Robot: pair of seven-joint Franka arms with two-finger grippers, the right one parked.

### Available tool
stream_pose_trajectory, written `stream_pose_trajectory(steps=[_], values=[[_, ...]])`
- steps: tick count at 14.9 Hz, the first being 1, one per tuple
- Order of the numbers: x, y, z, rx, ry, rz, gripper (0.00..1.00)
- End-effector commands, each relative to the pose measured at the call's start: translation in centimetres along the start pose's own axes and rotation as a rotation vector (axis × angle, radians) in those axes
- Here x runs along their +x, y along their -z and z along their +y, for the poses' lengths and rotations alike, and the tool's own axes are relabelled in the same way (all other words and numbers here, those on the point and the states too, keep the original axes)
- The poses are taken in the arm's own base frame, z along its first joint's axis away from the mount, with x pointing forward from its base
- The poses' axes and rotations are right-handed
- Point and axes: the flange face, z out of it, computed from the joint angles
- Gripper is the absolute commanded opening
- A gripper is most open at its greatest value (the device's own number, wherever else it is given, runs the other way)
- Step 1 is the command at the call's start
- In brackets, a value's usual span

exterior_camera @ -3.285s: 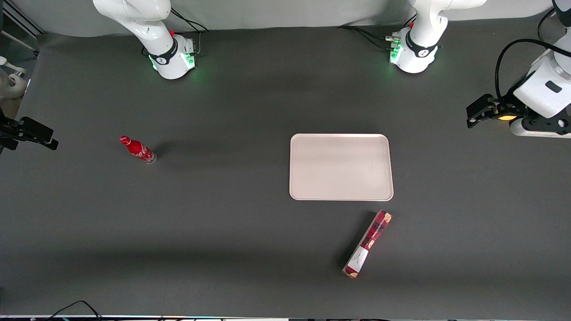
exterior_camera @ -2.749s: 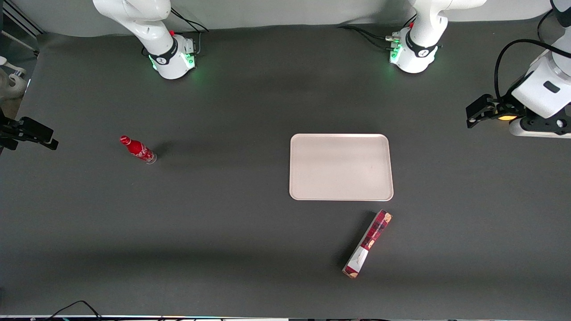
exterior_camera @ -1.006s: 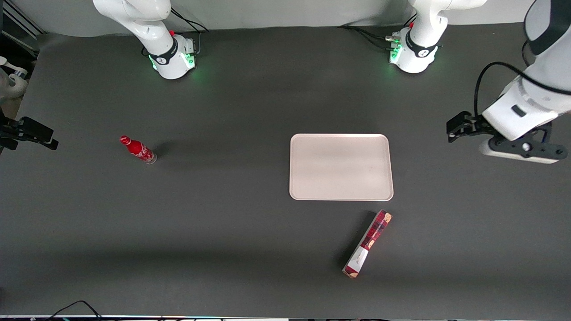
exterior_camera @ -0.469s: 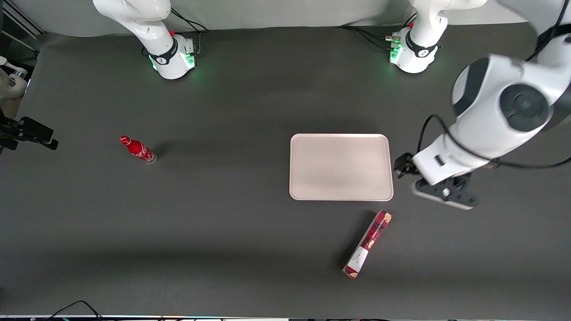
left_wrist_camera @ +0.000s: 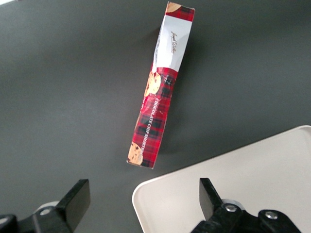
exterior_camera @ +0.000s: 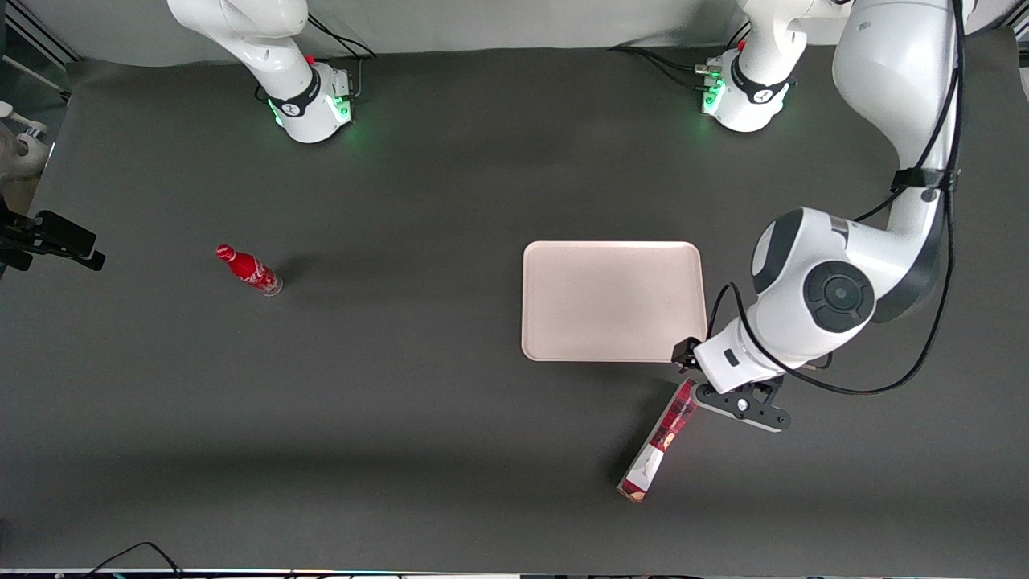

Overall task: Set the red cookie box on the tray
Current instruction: 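Move the open left gripper down over the red plaid cookie box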

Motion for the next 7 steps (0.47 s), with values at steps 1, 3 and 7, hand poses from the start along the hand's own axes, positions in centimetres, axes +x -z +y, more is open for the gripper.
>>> stream_pose_trajectory(steps=[1,3,7], values=[[1.3,-1.3,1.0,0.025,-0.048,0.036,1.0],[1.8,-3.6,1.1,0.022,-0.056,0.063,1.0],[2.7,-6.9,3.0,0.055,-0.141,0.13,1.0]])
